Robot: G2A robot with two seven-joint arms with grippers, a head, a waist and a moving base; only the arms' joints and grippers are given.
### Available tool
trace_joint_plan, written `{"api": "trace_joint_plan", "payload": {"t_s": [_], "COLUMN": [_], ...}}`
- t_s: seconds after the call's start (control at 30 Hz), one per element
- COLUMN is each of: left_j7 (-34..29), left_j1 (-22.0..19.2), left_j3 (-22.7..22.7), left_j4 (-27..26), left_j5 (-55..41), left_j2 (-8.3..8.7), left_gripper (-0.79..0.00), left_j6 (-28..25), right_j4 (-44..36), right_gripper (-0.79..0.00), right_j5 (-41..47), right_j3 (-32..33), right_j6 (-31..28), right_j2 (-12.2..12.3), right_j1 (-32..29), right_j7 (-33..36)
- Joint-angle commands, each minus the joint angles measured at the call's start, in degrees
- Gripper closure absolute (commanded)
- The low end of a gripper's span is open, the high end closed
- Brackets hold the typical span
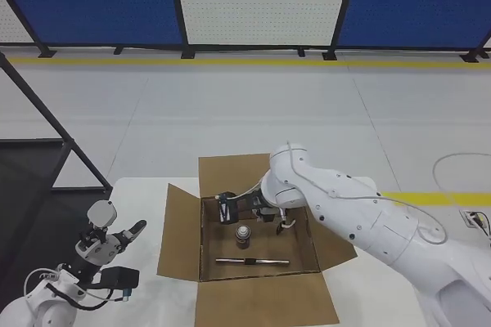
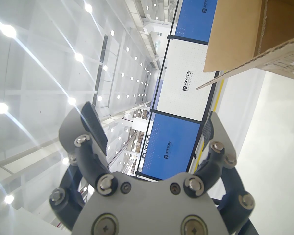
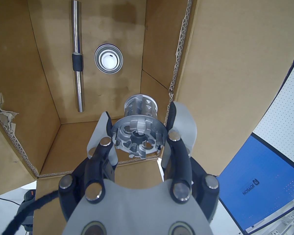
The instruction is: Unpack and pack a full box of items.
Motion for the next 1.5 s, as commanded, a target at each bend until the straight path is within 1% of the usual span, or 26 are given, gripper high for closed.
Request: {"api": "trace_joint_plan", "payload": {"t_s": [0.0, 0.1, 0.17, 0.23, 0.33, 0.53, 0.8, 0.93, 1.13, 1.3, 1.47], "left_j7": [0.0, 0.0, 0.0, 0.0, 0.0, 0.0, 0.0, 0.0, 0.0, 0.0, 0.0], "left_j1": [0.0, 0.0, 0.0, 0.0, 0.0, 0.0, 0.0, 0.0, 0.0, 0.0, 0.0], "left_j3": [0.0, 0.0, 0.0, 0.0, 0.0, 0.0, 0.0, 0.0, 0.0, 0.0, 0.0], "left_j4": [0.0, 0.0, 0.0, 0.0, 0.0, 0.0, 0.0, 0.0, 0.0, 0.0, 0.0], "left_j5": [0.0, 0.0, 0.0, 0.0, 0.0, 0.0, 0.0, 0.0, 0.0, 0.0, 0.0], "left_j2": [0.0, 0.0, 0.0, 0.0, 0.0, 0.0, 0.0, 0.0, 0.0, 0.0, 0.0], "left_gripper": [-0.785, -0.785, -0.785, -0.785, -0.785, -0.785, -0.785, -0.785, -0.785, -0.785, -0.785], "left_j6": [0.0, 0.0, 0.0, 0.0, 0.0, 0.0, 0.0, 0.0, 0.0, 0.0, 0.0], "right_j4": [0.0, -2.1, -4.0, -6.3, -10.6, -20.9, -33.6, -39.1, -47.7, -51.9, -53.6], "right_gripper": [0.0, 0.0, 0.0, 0.0, 0.0, 0.0, 0.0, 0.0, 0.0, 0.0, 0.0], "right_j5": [0.0, -1.7, -1.9, -1.4, -0.6, 2.6, 7.3, 8.0, 8.3, 8.9, 10.0], "right_j3": [0.0, 0.5, 1.4, 2.6, 4.3, 8.2, 16.0, 22.4, 34.2, 43.9, 53.2], "right_j6": [0.0, 0.5, 0.5, 1.2, 3.3, 7.9, 12.5, 14.3, 17.4, 17.8, 16.7], "right_j2": [0.0, 0.3, 1.1, 2.2, 4.5, 11.1, 21.8, 27.1, 34.2, 39.2, 43.3], "right_j1": [0.0, -0.2, 0.0, 0.2, 0.1, -0.8, -5.1, -9.4, -18.7, -26.9, -35.6], "right_j7": [0.0, -1.2, -0.3, 1.2, 3.2, 7.8, 12.5, 14.2, 17.3, 17.8, 16.7]}}
